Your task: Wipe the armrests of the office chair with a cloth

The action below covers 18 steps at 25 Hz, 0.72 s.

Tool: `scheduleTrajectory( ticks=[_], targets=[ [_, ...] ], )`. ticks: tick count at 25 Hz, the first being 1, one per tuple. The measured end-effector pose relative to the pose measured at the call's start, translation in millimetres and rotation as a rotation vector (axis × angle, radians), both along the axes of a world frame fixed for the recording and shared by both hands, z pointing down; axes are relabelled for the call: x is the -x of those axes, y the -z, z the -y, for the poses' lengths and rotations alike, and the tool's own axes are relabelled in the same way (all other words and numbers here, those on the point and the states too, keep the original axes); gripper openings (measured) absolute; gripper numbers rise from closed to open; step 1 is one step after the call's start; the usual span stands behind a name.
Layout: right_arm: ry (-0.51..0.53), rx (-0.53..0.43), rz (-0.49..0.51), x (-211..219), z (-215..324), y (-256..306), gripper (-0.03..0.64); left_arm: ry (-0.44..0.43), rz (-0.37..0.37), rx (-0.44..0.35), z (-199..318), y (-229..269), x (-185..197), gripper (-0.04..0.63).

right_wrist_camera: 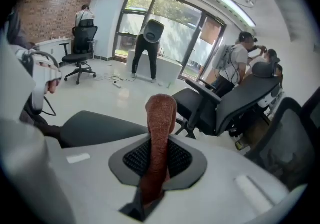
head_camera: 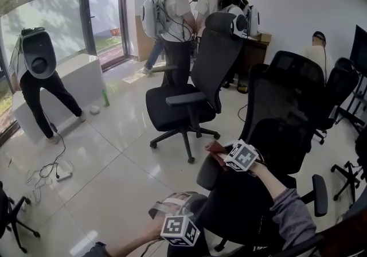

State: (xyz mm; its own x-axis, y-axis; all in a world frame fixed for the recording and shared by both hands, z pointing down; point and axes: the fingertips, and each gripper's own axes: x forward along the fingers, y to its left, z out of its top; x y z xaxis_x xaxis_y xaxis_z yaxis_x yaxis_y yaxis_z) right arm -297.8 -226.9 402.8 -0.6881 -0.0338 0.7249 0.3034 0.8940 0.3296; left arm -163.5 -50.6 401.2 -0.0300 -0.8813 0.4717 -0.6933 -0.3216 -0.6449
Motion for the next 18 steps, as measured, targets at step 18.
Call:
scheduleTrajectory(
  ticks=[18],
  targets=[
    [0.034,0.011,0.081,-2.9,-28.8,4.8,0.049,-0.021,0.008,0.017,2.1,-4.8,-8.6,0.017]
  ],
)
